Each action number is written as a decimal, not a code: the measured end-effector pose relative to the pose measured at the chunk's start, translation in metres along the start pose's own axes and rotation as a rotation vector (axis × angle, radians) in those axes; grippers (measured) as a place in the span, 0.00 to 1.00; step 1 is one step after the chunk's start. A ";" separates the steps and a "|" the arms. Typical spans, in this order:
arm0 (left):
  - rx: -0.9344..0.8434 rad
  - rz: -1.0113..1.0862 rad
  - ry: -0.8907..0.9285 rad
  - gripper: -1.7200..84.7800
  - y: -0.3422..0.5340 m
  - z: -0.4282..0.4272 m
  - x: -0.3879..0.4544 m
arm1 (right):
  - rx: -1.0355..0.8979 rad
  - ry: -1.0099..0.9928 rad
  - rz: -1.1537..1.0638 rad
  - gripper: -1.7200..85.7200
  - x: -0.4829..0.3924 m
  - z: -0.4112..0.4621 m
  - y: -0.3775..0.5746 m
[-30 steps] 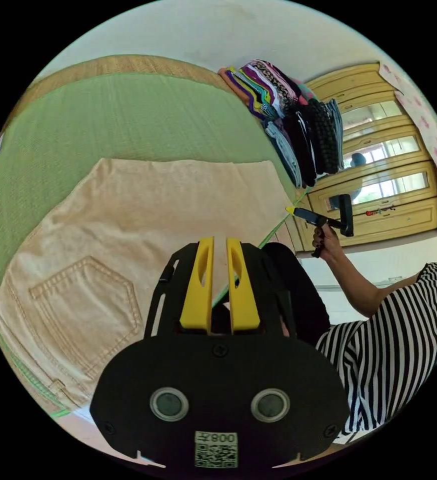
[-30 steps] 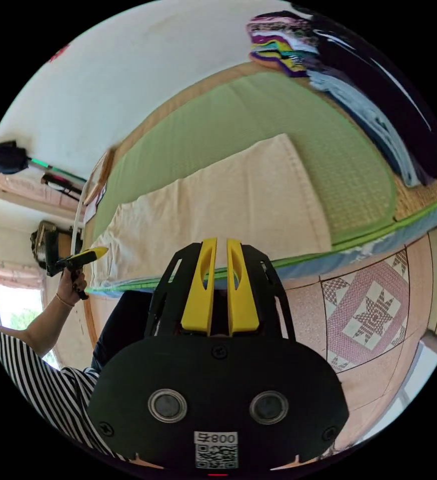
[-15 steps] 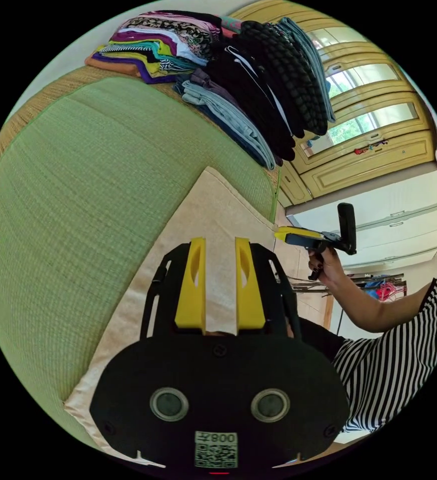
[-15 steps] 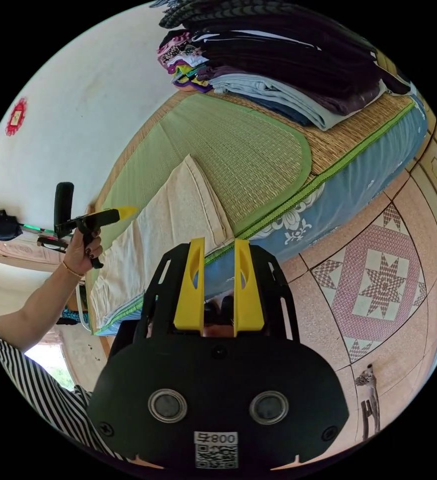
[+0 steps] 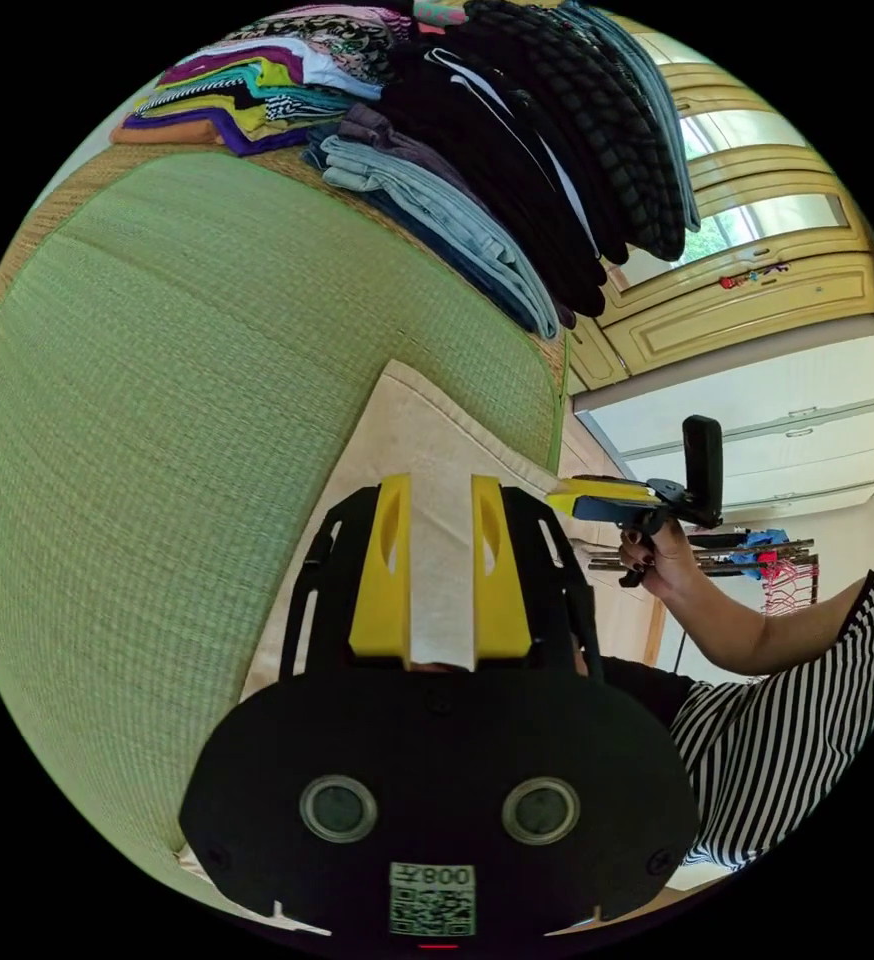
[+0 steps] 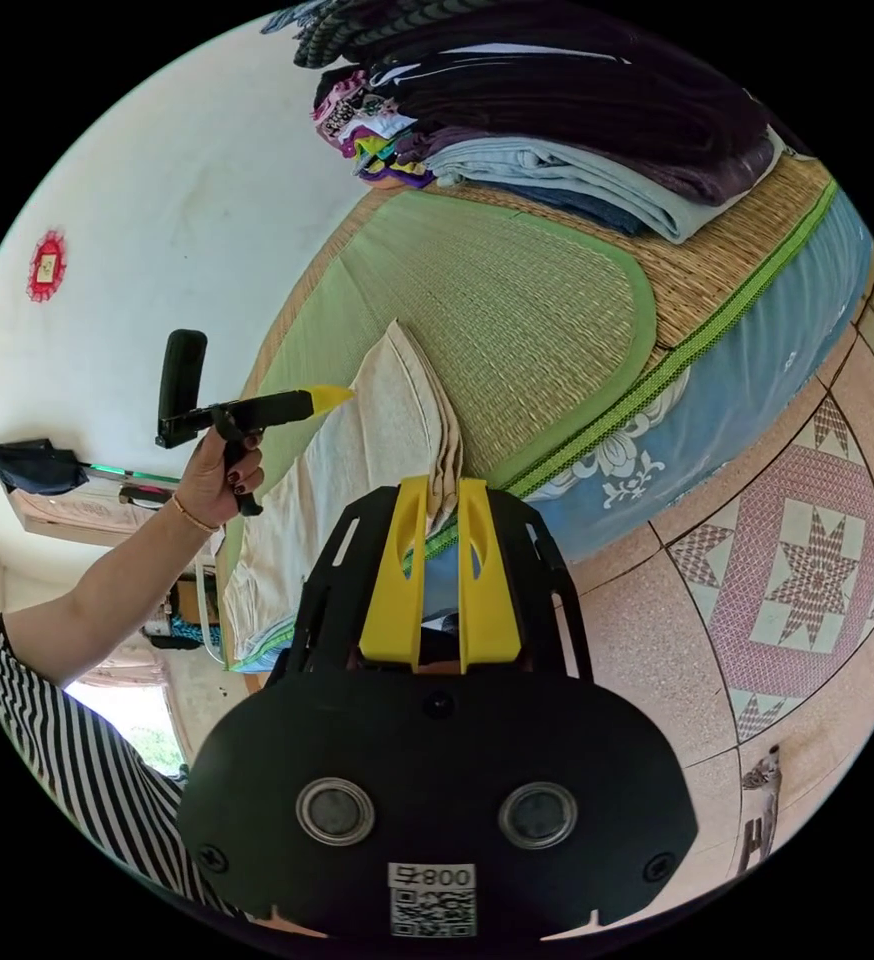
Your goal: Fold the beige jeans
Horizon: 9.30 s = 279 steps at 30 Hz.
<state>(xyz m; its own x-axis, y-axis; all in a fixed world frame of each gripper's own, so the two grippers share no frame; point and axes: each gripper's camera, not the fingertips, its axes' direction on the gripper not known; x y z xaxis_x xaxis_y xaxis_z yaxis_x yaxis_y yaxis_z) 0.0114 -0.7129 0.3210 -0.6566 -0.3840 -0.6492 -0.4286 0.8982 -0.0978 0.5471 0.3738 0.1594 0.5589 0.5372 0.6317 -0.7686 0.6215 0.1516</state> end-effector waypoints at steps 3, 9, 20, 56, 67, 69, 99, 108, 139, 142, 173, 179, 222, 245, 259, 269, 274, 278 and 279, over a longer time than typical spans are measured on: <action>0.006 -0.010 0.064 0.14 -0.013 0.005 0.000 | 0.022 -0.040 -0.012 0.08 0.000 -0.004 0.001; 0.081 -0.120 0.255 0.17 -0.022 0.000 -0.008 | 0.030 -0.095 -0.181 0.07 -0.034 -0.007 0.004; 0.063 -0.270 0.130 0.08 -0.005 -0.028 -0.034 | -0.061 -0.088 -0.383 0.07 -0.093 0.020 0.016; 0.331 -0.717 0.251 0.09 0.299 -0.148 -0.166 | -0.592 -0.176 -0.616 0.09 -0.258 0.196 0.049; 0.381 -0.721 0.231 0.06 0.345 -0.171 -0.184 | -0.618 -0.178 -0.611 0.10 -0.282 0.213 0.039; 0.389 -0.731 0.245 0.06 0.350 -0.172 -0.187 | -0.626 -0.167 -0.620 0.10 -0.287 0.216 0.039; 0.428 -0.684 0.012 0.02 0.365 -0.158 -0.141 | -0.600 0.032 -0.838 0.03 -0.328 0.218 0.031; 0.432 -0.681 -0.072 0.02 0.344 -0.139 -0.117 | -0.498 0.042 -0.742 0.02 -0.295 0.163 -0.001; 0.132 -0.227 -0.268 0.11 0.255 0.050 0.096 | -0.525 -0.314 -0.160 0.07 -0.132 0.076 -0.093; 0.130 -0.207 -0.269 0.09 0.257 0.058 0.104 | -0.539 -0.306 -0.178 0.07 -0.135 0.073 -0.094; 0.425 -0.127 0.005 0.04 0.369 0.023 0.140 | -0.410 -0.134 -0.232 0.05 -0.223 0.040 -0.156; 0.479 -0.108 0.070 0.04 0.418 0.003 0.136 | -0.289 -0.053 -0.239 0.05 -0.262 0.011 -0.131; 1.105 -0.724 0.268 0.04 1.034 -0.164 -0.056 | -0.551 -0.011 -0.575 0.05 -0.643 0.264 0.062; 1.125 -0.998 0.139 0.03 1.142 -0.188 -0.080 | -0.751 -0.229 -0.687 0.03 -0.661 0.341 0.048; 0.871 -0.935 -0.022 0.02 1.088 -0.203 -0.084 | -0.822 -0.110 -0.823 0.02 -0.683 0.395 0.057; 0.747 -0.928 -0.147 0.02 1.060 -0.205 -0.067 | -0.733 -0.097 -0.747 0.02 -0.630 0.347 0.019; 0.723 -0.907 -0.222 0.02 1.043 -0.208 -0.050 | -0.490 -0.043 -0.654 0.02 -0.581 0.287 -0.015; 0.690 -0.920 -0.239 0.02 1.031 -0.198 -0.049 | -0.555 0.010 -0.467 0.02 -0.529 0.300 -0.036; 0.689 -0.934 -0.218 0.02 1.029 -0.197 -0.047 | -0.572 -0.030 -0.423 0.02 -0.521 0.302 -0.038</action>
<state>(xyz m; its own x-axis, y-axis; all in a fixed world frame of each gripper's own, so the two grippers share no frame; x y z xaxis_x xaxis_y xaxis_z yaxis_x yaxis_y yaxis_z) -0.5210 0.1871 0.3997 -0.1172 -0.9687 -0.2189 -0.2172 0.2401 -0.9461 0.1911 -0.1017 0.0543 0.7580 0.1733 0.6288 -0.1994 0.9795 -0.0296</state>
